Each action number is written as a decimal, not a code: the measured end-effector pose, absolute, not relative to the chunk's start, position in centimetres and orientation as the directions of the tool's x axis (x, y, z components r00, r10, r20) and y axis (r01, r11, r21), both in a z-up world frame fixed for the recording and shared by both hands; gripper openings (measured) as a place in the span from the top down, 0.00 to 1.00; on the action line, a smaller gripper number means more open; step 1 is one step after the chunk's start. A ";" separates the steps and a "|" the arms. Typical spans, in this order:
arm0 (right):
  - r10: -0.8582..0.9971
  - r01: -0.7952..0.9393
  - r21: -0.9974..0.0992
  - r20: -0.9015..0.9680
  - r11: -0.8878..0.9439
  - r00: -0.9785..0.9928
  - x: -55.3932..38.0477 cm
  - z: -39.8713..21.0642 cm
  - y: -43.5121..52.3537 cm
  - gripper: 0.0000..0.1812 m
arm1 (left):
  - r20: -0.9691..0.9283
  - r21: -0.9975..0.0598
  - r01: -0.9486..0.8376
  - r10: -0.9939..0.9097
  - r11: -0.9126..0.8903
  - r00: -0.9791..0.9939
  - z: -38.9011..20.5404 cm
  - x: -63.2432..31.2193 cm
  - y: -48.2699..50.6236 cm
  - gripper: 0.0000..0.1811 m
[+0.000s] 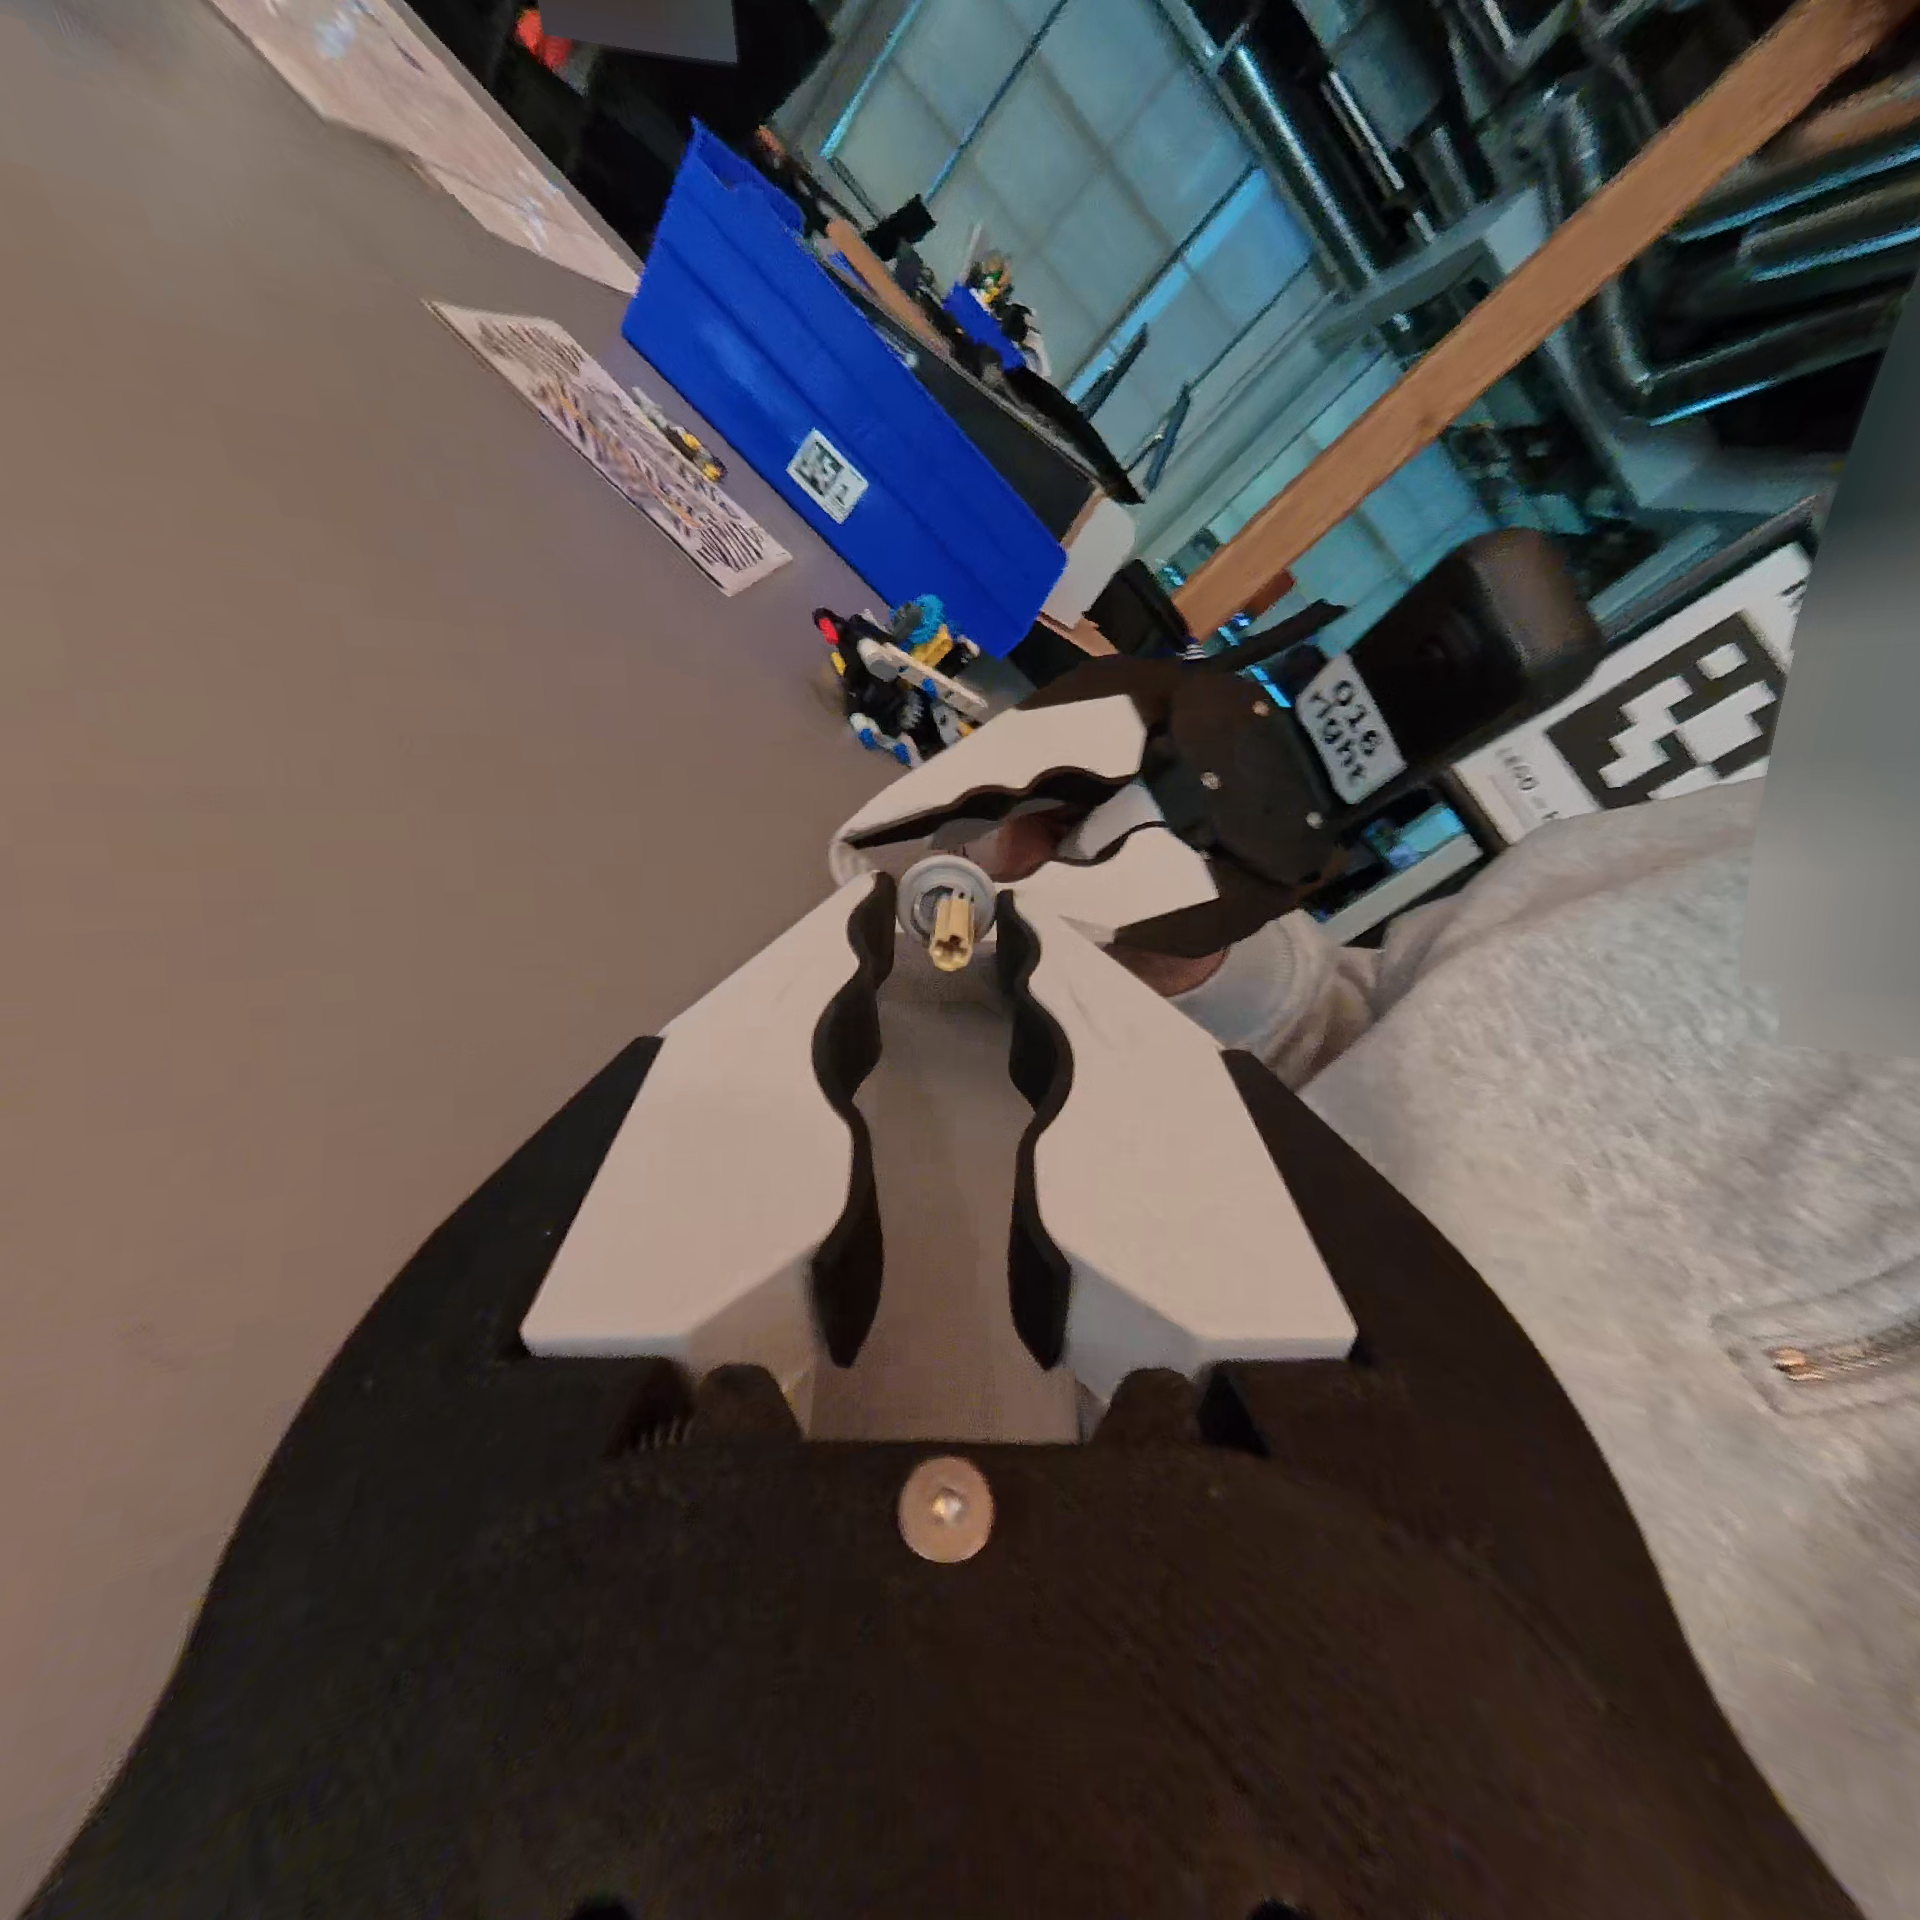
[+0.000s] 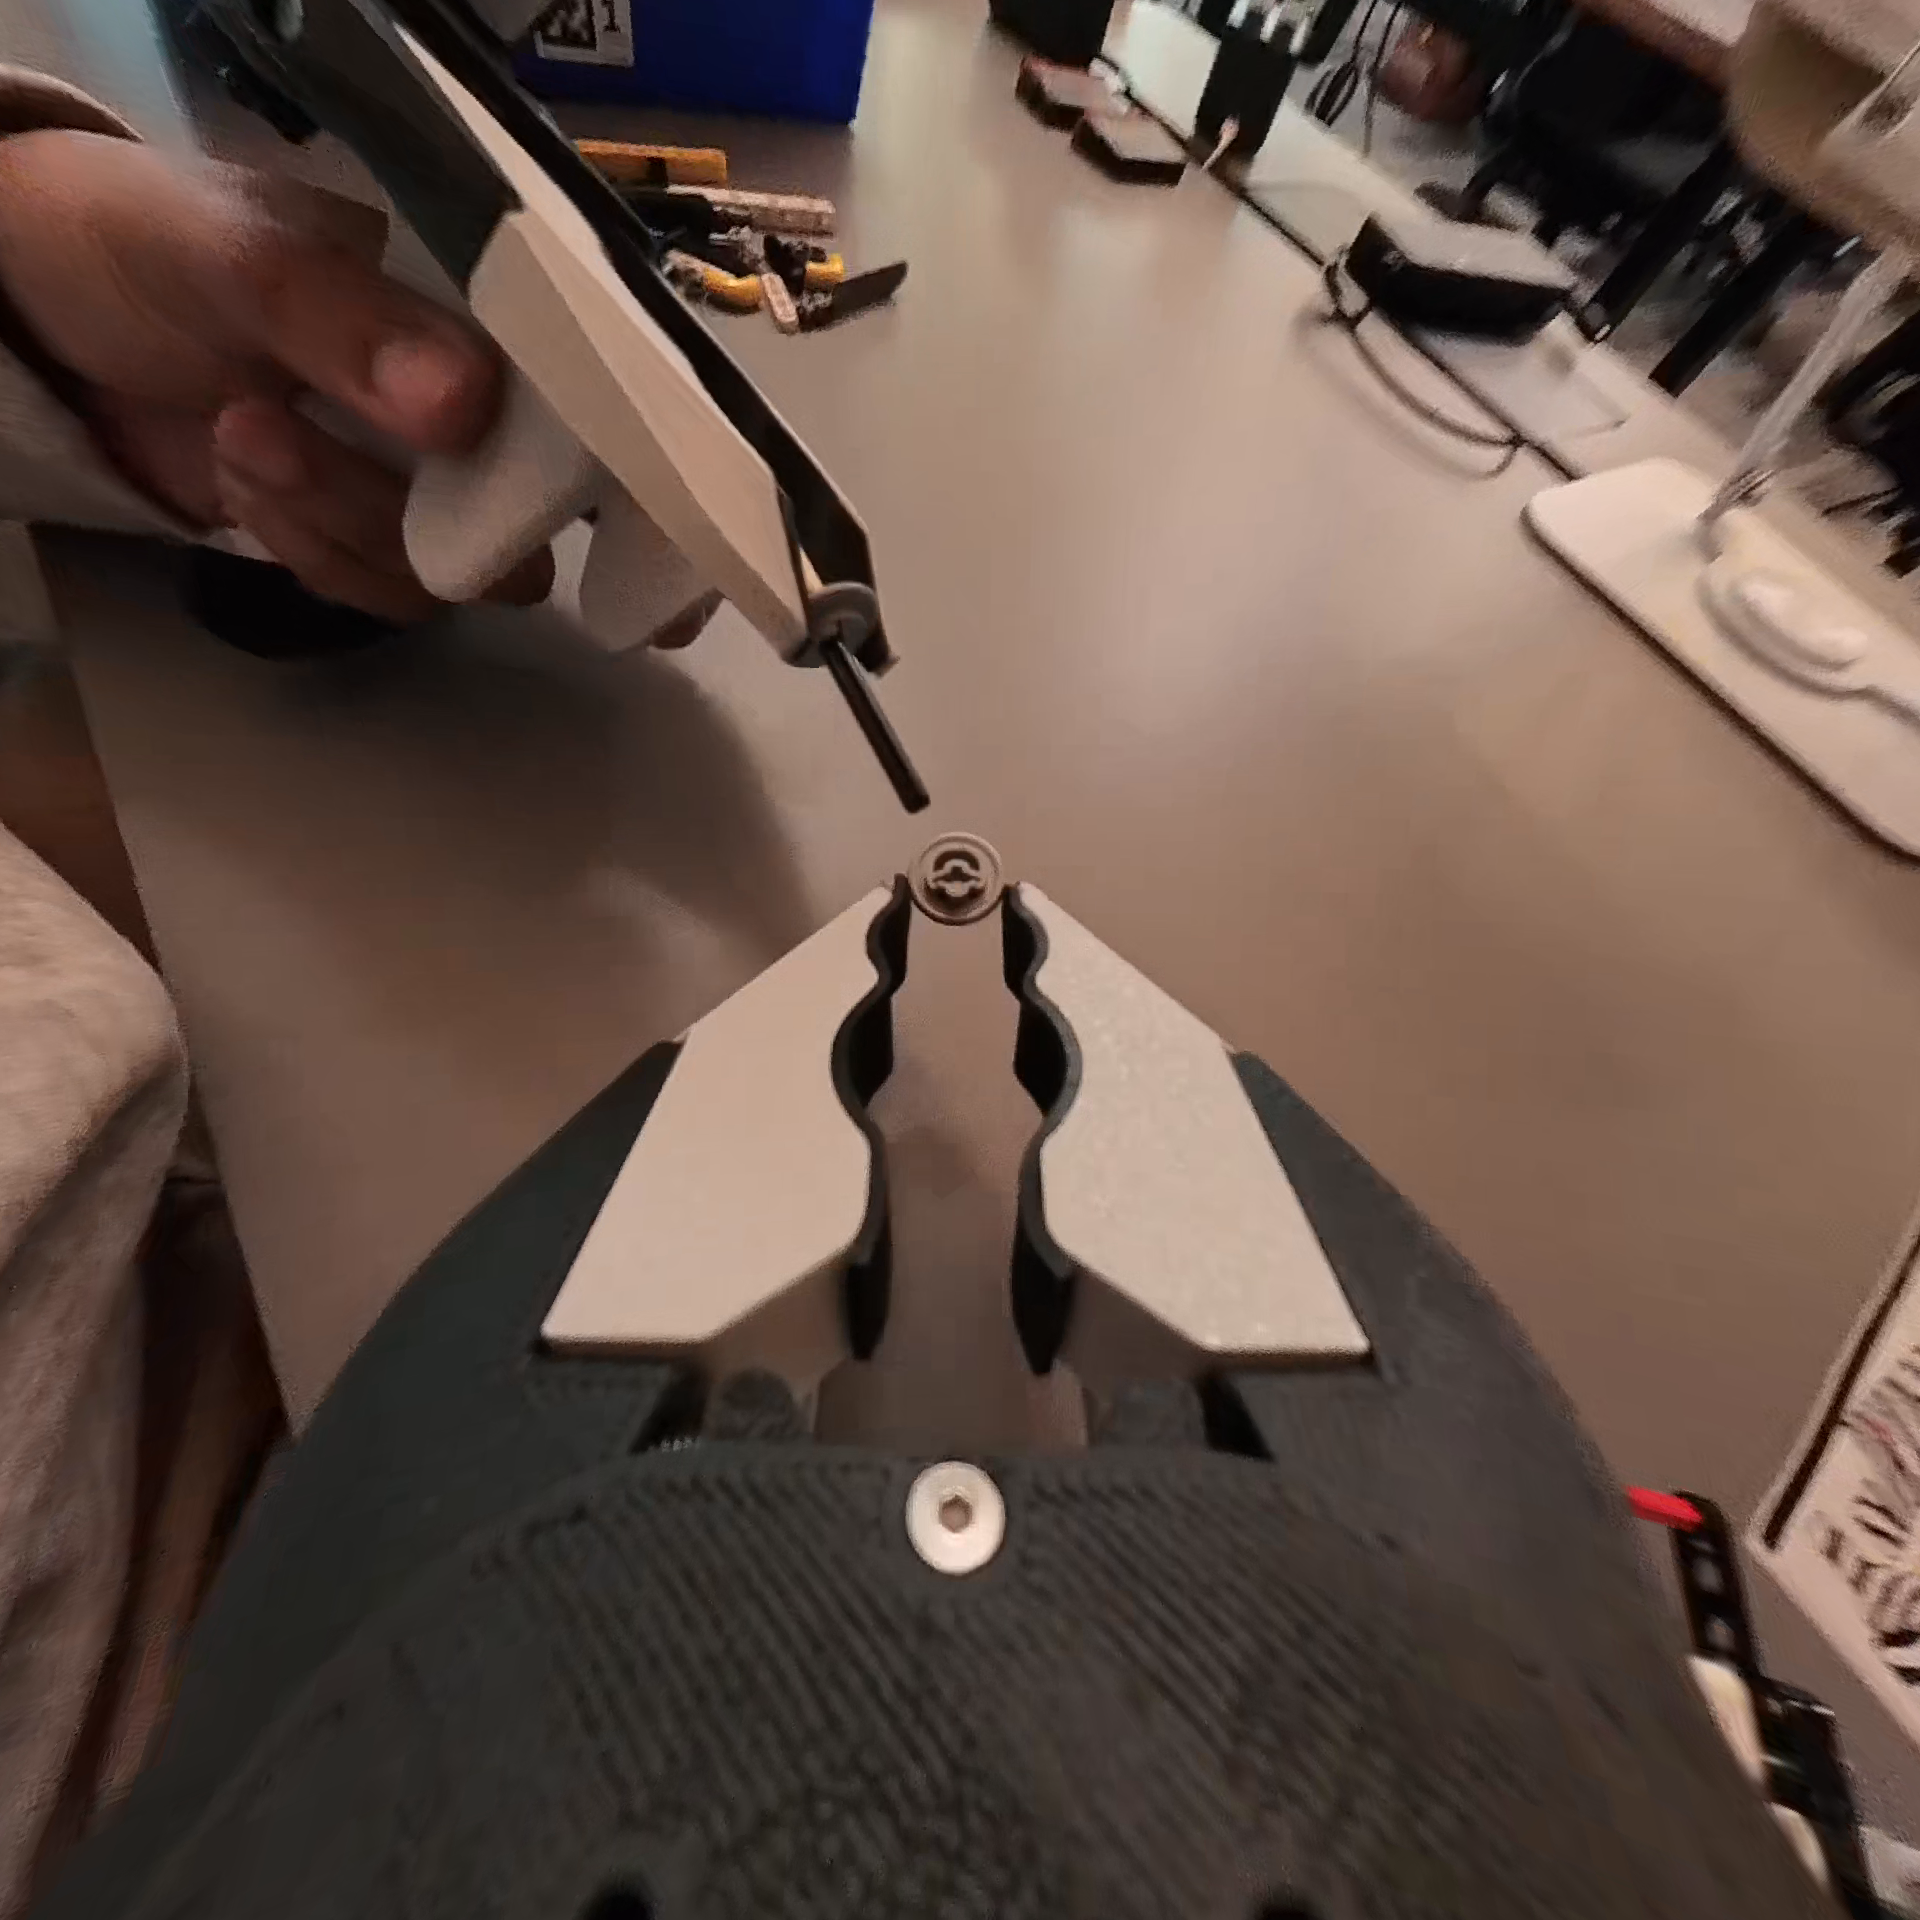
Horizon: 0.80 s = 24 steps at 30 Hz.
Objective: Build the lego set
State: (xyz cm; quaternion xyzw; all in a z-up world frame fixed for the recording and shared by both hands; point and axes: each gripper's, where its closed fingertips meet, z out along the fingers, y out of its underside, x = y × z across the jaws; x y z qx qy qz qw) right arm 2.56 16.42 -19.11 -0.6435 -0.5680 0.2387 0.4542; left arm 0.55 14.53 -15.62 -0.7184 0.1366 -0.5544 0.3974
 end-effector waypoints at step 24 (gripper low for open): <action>0.797 0.614 -0.736 0.538 0.284 0.276 2.8 -18.2 17.8 0.91 | 0.390 -0.889 0.102 -0.621 -0.447 0.680 -16.4 1.4 15.7 0.91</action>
